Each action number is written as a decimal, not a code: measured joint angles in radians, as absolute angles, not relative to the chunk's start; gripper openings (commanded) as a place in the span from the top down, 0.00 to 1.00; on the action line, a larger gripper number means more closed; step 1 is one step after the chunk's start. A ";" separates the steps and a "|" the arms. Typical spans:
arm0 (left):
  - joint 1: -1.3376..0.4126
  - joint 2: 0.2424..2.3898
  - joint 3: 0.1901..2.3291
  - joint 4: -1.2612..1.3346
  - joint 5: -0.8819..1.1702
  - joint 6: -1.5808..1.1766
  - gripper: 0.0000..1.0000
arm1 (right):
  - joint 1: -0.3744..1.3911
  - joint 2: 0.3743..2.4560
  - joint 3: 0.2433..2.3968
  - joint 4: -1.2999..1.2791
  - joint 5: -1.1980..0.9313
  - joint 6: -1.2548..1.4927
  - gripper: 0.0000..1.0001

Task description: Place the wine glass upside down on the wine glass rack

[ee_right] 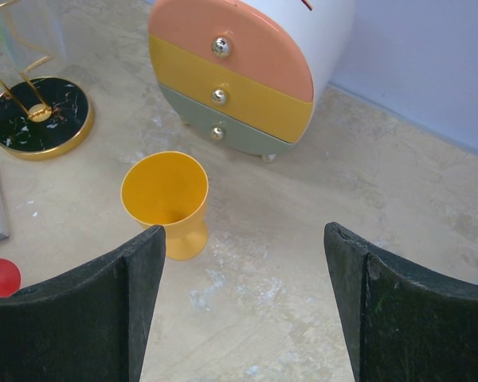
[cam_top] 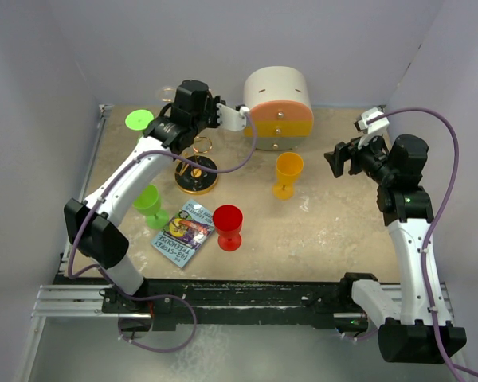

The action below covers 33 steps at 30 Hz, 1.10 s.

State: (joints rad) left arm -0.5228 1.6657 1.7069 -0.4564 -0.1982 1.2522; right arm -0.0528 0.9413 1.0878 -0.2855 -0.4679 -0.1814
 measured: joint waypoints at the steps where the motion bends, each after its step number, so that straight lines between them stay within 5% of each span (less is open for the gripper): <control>1: -0.523 1.666 1.709 -0.464 -0.204 1.252 1.00 | -0.053 0.941 1.088 -0.286 -0.468 -0.183 0.17; 33: -0.524 1.741 1.809 -0.478 -0.325 1.260 1.00 | -0.054 0.941 1.087 -0.286 -0.490 -0.188 0.17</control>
